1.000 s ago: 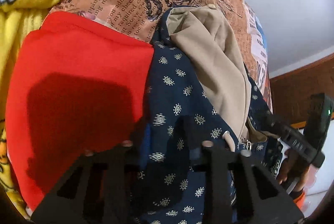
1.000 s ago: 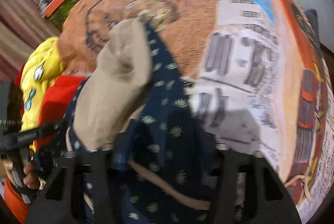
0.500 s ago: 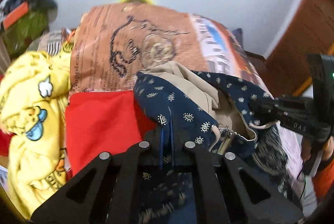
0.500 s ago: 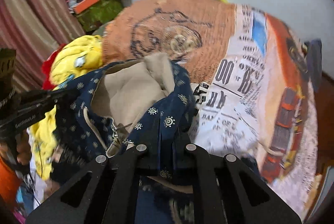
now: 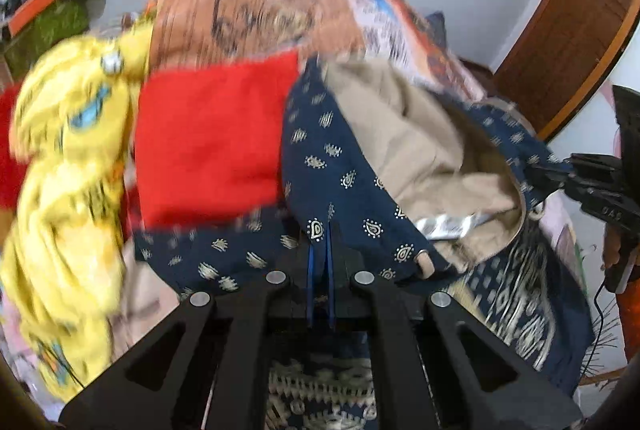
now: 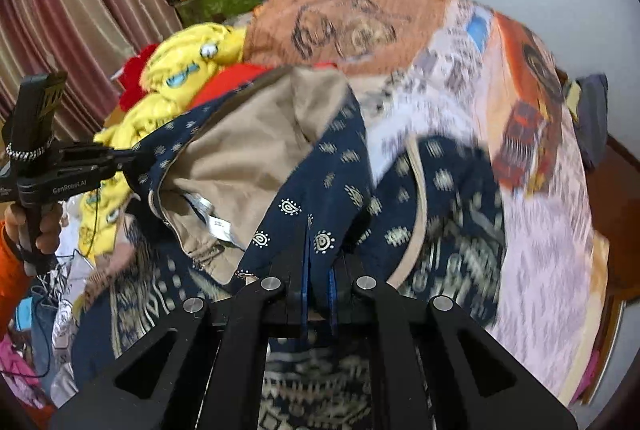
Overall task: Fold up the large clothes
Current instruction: 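Fold the hood over the folded hoodie with the left tool while the right tool presses it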
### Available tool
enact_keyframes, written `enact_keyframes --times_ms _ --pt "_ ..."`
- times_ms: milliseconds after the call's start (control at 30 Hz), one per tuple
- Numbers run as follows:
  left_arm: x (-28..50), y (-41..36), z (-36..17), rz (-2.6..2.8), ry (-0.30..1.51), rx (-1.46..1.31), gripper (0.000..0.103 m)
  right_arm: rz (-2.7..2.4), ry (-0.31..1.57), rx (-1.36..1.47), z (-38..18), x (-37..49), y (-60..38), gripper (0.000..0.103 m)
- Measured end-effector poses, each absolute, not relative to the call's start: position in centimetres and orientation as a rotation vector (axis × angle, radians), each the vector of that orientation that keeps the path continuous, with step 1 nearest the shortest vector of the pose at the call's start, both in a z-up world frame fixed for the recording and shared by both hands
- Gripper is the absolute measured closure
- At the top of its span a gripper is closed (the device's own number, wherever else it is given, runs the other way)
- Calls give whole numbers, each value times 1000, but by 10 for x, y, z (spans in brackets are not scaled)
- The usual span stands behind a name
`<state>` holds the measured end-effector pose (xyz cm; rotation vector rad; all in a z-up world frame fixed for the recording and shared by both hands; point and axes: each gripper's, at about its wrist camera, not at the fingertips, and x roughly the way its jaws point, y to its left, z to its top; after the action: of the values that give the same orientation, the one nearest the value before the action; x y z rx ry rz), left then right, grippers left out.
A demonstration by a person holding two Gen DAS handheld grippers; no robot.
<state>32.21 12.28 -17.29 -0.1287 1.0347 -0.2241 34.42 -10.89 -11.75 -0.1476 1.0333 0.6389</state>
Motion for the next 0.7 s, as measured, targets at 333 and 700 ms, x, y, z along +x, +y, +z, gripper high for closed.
enact_keyframes --times_ms 333,700 --pt "289 111 -228 -149 1089 -138 93 570 1121 -68 -164 334 -129 96" --pt "301 112 -183 -110 1034 -51 38 517 992 -295 -120 321 -101 58"
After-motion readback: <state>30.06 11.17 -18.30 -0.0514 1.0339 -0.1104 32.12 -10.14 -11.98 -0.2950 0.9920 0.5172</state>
